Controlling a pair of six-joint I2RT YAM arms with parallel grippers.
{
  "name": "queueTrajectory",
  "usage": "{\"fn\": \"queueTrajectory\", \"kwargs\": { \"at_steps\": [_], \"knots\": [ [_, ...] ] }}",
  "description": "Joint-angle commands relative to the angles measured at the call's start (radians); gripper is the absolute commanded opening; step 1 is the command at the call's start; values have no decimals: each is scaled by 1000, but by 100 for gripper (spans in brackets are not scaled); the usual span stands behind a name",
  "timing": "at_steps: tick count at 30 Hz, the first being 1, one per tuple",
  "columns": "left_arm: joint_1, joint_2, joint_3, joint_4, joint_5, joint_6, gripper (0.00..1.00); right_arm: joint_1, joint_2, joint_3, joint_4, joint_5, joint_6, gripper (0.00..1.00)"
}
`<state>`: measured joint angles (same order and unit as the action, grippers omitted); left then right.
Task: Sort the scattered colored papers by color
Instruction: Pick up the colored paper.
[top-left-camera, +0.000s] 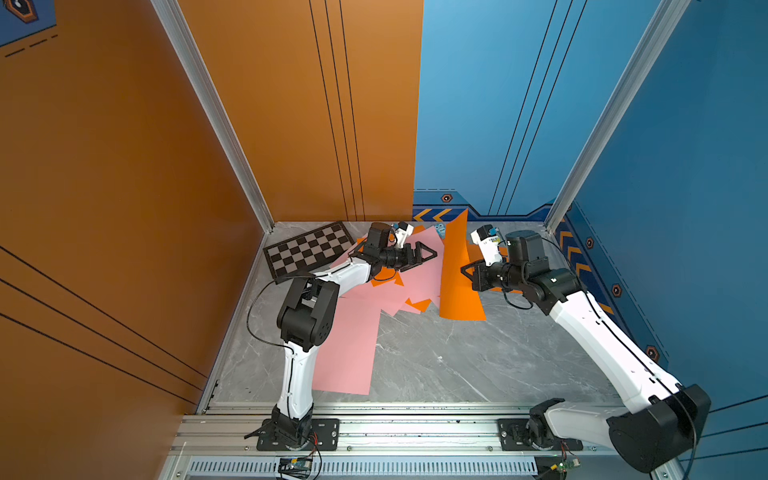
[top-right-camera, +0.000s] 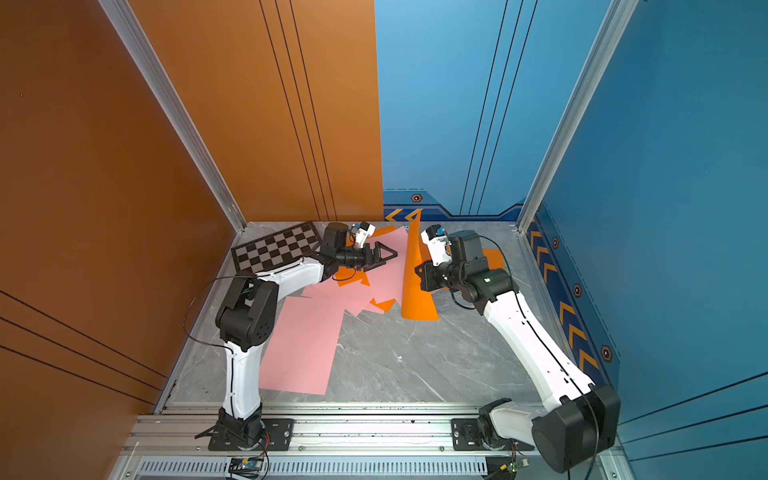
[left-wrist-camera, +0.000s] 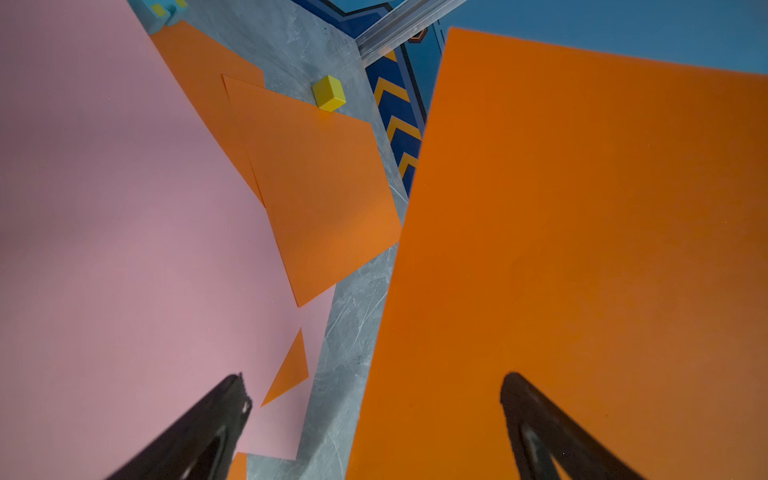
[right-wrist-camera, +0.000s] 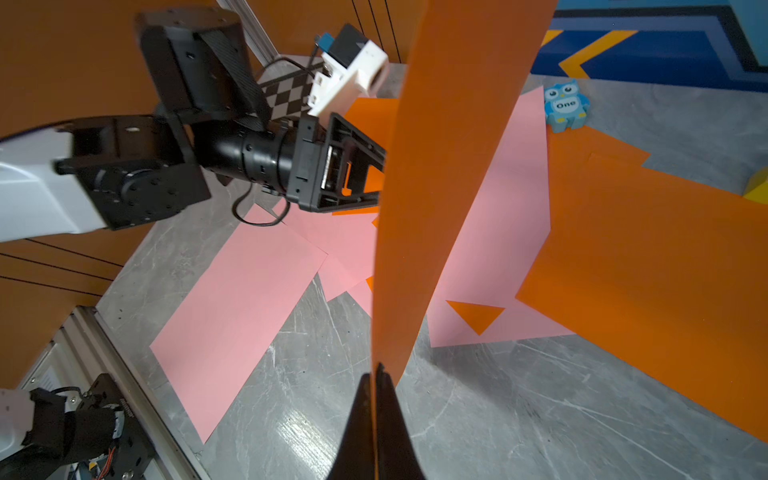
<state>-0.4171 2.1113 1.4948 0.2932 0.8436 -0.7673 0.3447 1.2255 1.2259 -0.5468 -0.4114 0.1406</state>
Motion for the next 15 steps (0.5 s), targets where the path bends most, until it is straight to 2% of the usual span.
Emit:
{"fn": "queueTrajectory", "kwargs": {
  "at_steps": [1,4,7,12,15],
  "knots": [
    [1,-16,-41,297,73,-115,98,-29,-75,-5,-21,-97,-15,0],
    [-8,-6,-64,518,104,-228,98,-89,-134,-42,21,-180,38,0],
    [-39,37,-15,629,150,-328,98,-147,-182,-88,72,-233,86,0],
    [-78,96,44,820,177,-496,99,-204,-193,-134,77,-212,122,0],
    [-84,124,60,926,192,-600,94,-225,-198,-159,78,-197,132,0]
  ]
}}
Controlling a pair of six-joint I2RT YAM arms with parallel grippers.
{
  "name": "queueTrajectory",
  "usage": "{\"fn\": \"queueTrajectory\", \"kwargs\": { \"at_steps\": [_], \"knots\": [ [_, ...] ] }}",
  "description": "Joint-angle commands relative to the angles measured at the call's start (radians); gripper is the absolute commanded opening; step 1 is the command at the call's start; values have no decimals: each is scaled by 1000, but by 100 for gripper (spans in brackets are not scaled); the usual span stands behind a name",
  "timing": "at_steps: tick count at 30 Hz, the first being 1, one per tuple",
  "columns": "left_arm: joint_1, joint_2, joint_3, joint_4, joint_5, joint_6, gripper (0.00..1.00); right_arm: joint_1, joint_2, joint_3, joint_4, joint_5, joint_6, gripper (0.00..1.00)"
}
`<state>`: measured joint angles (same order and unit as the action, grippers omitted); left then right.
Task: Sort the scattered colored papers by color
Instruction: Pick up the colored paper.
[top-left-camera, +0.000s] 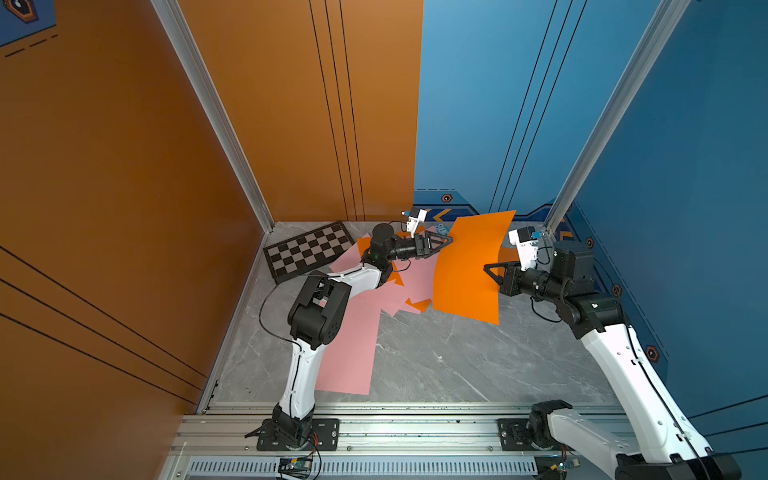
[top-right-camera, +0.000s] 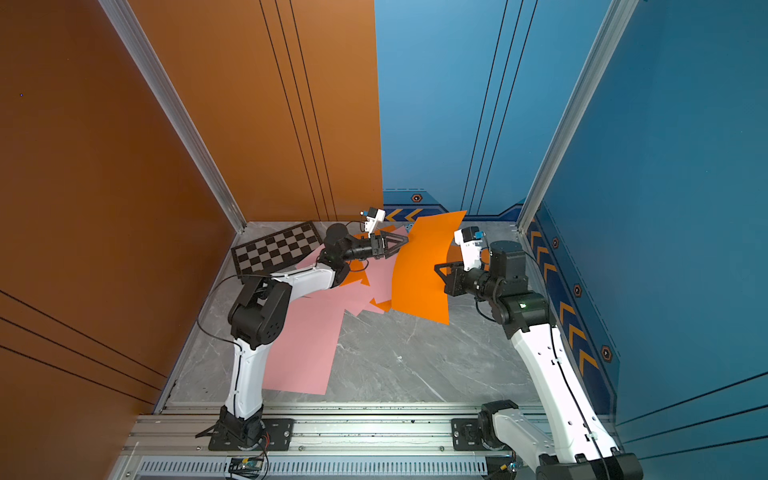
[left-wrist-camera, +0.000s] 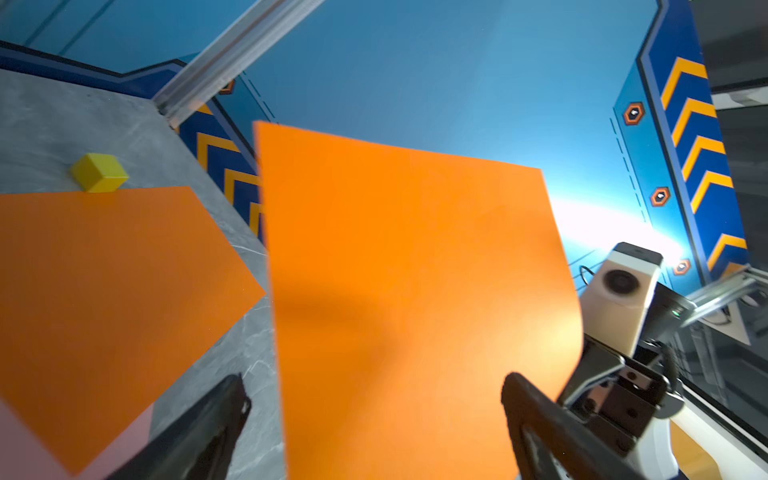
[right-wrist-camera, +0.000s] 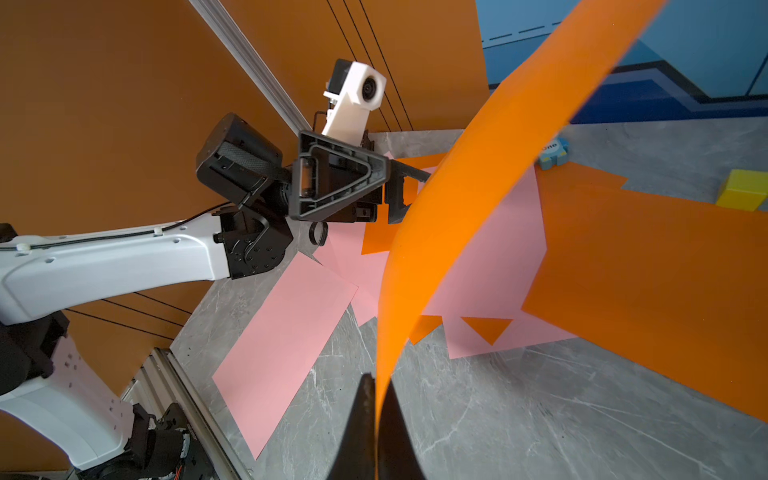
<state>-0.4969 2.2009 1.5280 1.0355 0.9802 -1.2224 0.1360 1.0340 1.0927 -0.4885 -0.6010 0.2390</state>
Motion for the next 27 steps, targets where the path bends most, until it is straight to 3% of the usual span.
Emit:
{"fn": "queueTrajectory", "kwargs": {
  "at_steps": [1,3,22,24,27],
  "knots": [
    [-4,40,27,211,61,-172,88,-23,-10,-33,18,4,36,0],
    [-3,43,21,249,67,-207,75,-38,-12,-40,21,14,43,0],
    [29,-1,-58,257,69,-221,0,-100,34,-83,18,101,73,0],
    [25,-10,-66,220,66,-191,0,-105,35,-84,17,114,79,0],
    [13,-50,-95,50,44,-41,0,-111,41,-89,7,144,87,0]
  ]
}}
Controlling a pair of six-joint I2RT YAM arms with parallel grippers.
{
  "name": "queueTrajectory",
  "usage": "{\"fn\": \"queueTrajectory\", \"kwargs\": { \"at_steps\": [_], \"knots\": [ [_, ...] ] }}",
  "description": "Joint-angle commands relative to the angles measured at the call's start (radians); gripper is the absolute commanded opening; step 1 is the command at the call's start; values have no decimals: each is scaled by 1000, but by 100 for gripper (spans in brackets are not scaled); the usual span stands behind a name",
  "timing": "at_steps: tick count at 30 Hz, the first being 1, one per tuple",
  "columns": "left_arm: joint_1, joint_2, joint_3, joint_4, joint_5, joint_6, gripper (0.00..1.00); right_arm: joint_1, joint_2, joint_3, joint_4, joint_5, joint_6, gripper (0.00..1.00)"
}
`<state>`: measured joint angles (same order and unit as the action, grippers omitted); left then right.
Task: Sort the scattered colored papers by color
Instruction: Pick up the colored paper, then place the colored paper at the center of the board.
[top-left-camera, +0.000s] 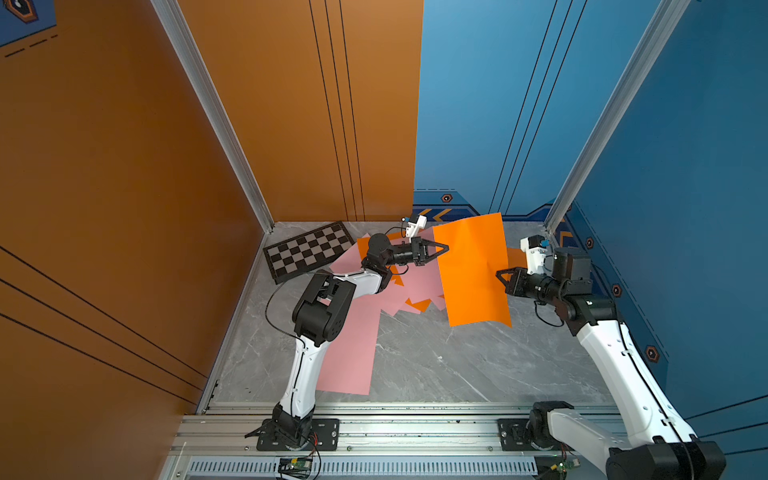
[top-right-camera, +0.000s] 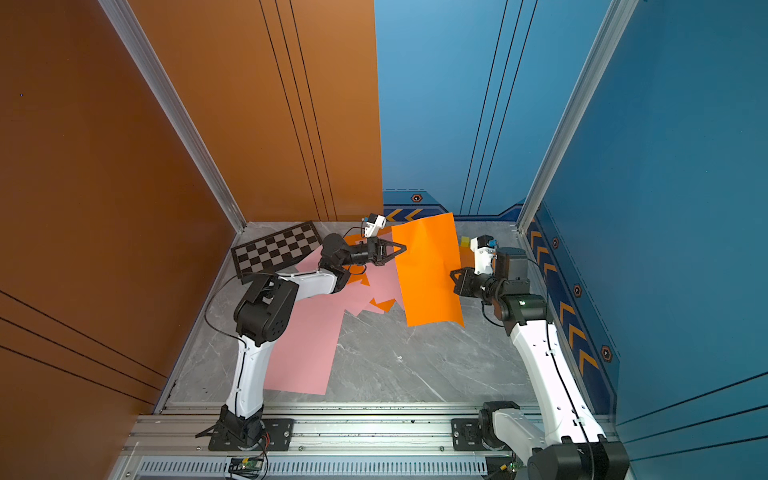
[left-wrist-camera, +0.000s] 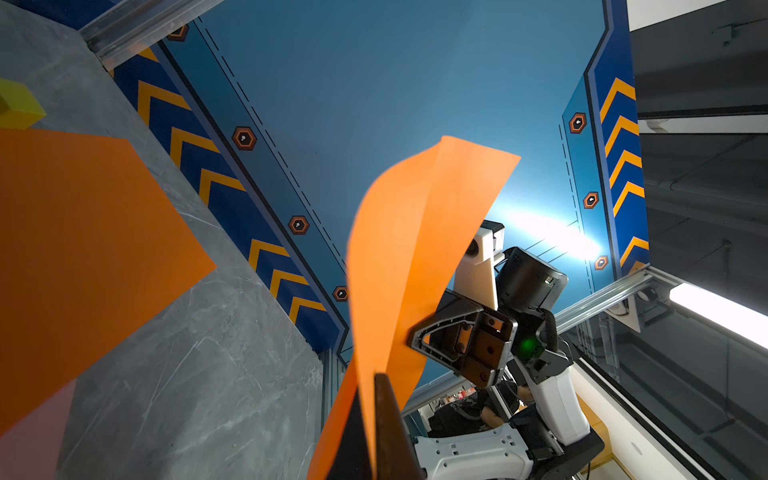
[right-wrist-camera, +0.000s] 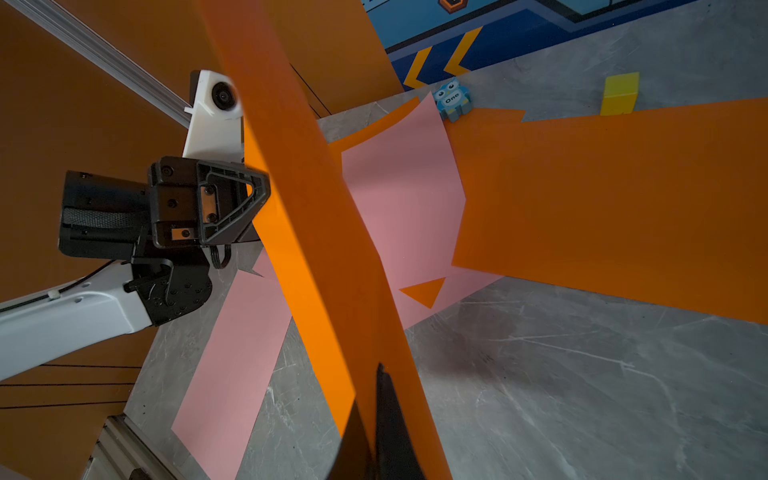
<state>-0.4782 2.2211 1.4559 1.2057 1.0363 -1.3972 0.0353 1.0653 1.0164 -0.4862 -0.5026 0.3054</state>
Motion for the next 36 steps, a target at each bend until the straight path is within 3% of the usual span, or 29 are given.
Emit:
{"fn": "queueTrajectory", "kwargs": {
  "at_steps": [1,6,8,10,15,19,28,36],
  "knots": [
    [-12,-80,-26,-178,-21,180,0,-12,11,-12,-2,66,24,8],
    [-34,-89,-26,-345,-76,273,0,-55,9,-12,-52,174,57,65],
    [-44,-84,-28,-377,-94,279,0,-82,-5,-17,-66,204,76,83],
    [-61,-72,-26,-419,-107,280,0,-119,-20,-25,-73,213,95,91],
    [-83,-62,-74,-466,-163,270,0,-189,-22,-51,-72,174,137,96],
    [-111,-73,-70,-684,-231,384,0,-197,-5,-69,-56,148,151,96],
    [-154,-149,-151,-999,-351,442,0,-205,4,-89,-36,110,164,96],
    [-178,-154,-202,-1102,-415,510,0,-203,28,-123,12,57,188,97]
  ]
}}
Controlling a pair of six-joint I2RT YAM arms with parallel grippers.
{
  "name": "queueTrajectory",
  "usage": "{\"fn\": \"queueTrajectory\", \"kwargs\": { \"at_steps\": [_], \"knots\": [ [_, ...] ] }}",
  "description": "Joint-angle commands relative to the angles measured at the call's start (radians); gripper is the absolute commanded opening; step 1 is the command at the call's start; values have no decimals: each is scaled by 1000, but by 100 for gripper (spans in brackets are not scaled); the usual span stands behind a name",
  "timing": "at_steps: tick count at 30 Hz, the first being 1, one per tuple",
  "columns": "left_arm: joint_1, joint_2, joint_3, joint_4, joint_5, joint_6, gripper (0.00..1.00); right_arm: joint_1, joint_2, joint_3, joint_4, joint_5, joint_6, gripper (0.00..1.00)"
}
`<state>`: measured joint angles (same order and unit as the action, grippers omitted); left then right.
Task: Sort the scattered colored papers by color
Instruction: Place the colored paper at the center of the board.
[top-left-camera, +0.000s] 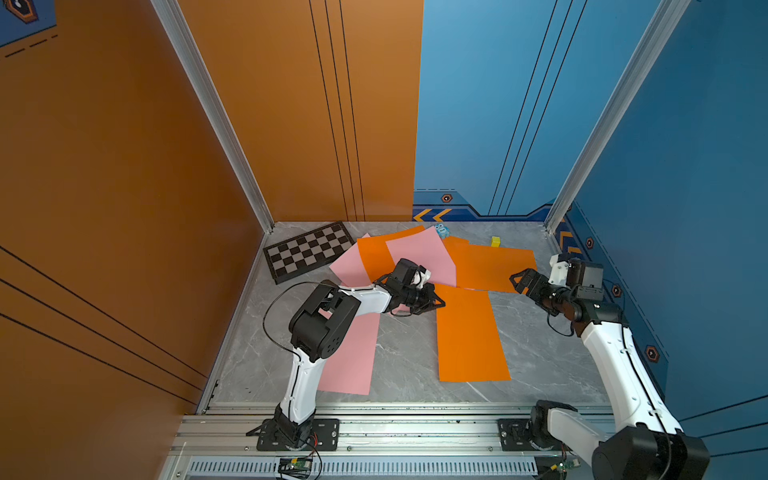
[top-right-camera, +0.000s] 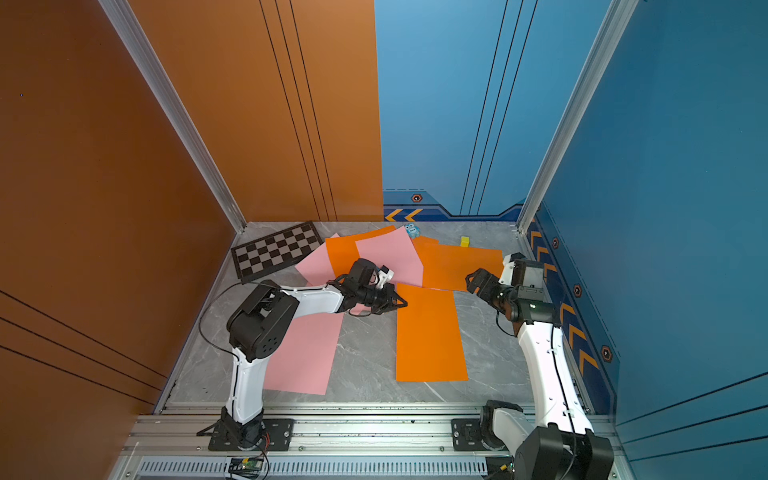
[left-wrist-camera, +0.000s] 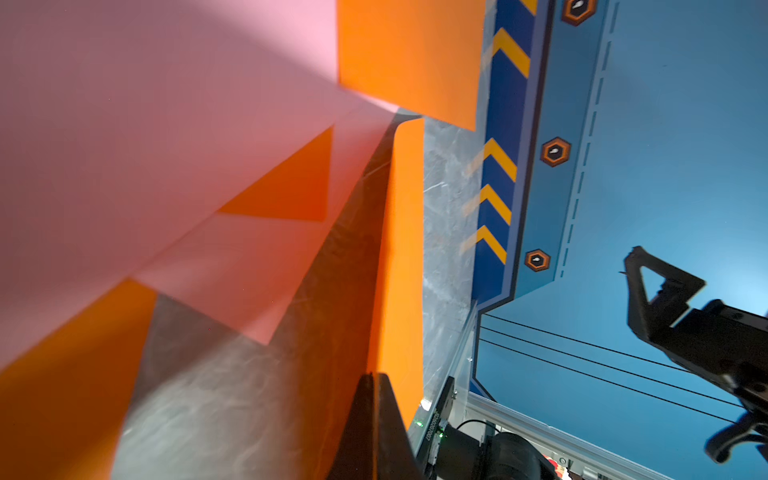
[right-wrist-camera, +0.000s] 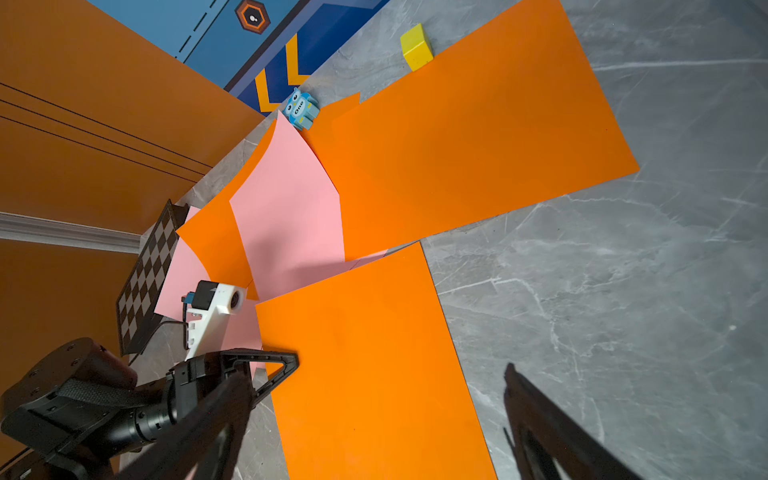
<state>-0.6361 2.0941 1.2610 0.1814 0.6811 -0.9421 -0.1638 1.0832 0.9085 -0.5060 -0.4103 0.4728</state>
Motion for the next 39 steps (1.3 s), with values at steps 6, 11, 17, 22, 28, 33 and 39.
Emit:
{"fn": "queueTrajectory", "kwargs": {
  "at_steps": [6,11,17,22,28,33,39],
  "knots": [
    [-97,7,83,-222,-169,118,0,2,16,-27,35,-39,21,97],
    [-86,6,96,-304,-222,156,0,6,4,-48,37,-39,20,97],
    [-80,-42,59,-333,-292,174,0,8,2,-71,46,-44,21,97],
    [-72,-25,71,-340,-282,182,0,13,1,-76,52,-45,24,97],
    [-72,-32,81,-386,-283,203,0,15,-14,-91,54,-35,24,98],
    [-73,-54,89,-454,-314,225,29,16,-7,-110,70,-30,35,98],
    [-71,-99,125,-519,-341,247,62,26,26,-121,92,-5,44,98]
  ]
}}
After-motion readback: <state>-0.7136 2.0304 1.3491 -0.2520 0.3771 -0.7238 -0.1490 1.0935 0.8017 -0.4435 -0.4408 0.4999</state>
